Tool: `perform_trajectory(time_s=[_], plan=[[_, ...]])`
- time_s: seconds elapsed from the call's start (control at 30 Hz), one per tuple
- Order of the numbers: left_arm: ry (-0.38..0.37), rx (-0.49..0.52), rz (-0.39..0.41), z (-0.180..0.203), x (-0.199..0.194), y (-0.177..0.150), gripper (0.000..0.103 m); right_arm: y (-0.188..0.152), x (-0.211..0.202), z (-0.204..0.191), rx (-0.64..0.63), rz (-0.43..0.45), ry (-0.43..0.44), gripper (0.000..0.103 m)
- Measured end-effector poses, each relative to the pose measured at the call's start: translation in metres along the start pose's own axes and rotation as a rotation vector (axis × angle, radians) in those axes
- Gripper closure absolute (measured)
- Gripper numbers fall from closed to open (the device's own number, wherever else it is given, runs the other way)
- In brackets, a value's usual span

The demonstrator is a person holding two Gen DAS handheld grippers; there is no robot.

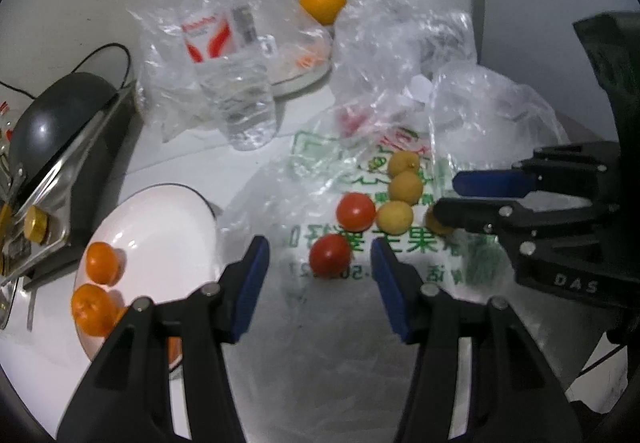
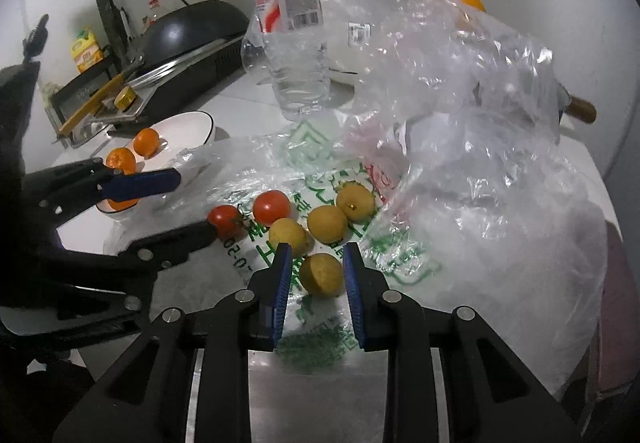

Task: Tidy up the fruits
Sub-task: 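Grasp a small yellow fruit with the right tool while the left tool grasps a red tomato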

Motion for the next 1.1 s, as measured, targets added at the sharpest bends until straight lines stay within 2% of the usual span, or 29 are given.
perform_trajectory(time_s=[0.17, 0.27, 0.3, 0.33, 0.37, 0.57, 0.9, 1.1], plan=[[-0.006, 0.004, -0.052, 0.002, 0.018, 0.001, 0.059, -0.004, 0.006, 0.002, 0.006, -0.016, 0.016, 0.075], [-0.007, 0.018, -0.060, 0.003, 0.021, 0.002, 0.062, -0.006, 0.010, 0.003, 0.011, -0.035, 0.020, 0.075], [-0.009, 0.019, -0.064, 0.003, 0.023, 0.002, 0.064, -0.006, 0.009, 0.003, 0.006, -0.030, 0.017, 0.075], [-0.012, 0.017, -0.073, 0.003, 0.025, 0.002, 0.074, -0.006, 0.009, 0.002, -0.001, -0.028, 0.014, 0.076], [-0.016, 0.015, -0.081, 0.003, 0.028, 0.001, 0.076, -0.006, 0.009, 0.001, -0.008, -0.029, 0.009, 0.076], [-0.027, 0.023, -0.063, 0.005, 0.020, 0.002, 0.076, -0.007, -0.001, -0.001, 0.000, 0.004, 0.012, 0.076], [-0.015, 0.014, 0.022, -0.001, -0.024, 0.001, 0.076, 0.000, -0.031, -0.014, -0.020, 0.079, -0.012, 0.076], [-0.001, -0.003, 0.054, -0.015, -0.046, -0.009, 0.076, 0.003, -0.038, -0.029, -0.033, 0.095, -0.020, 0.076]])
Point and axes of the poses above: each gripper's, at about its wrist camera, not at the fingertips, and x roughly the way its jaws point, z to its right, y to its top, the point moved 2 cm from there along x, roughly the way its jaws point, and after that the axes turned 6 degrees about -z, right-handed, at the moved point
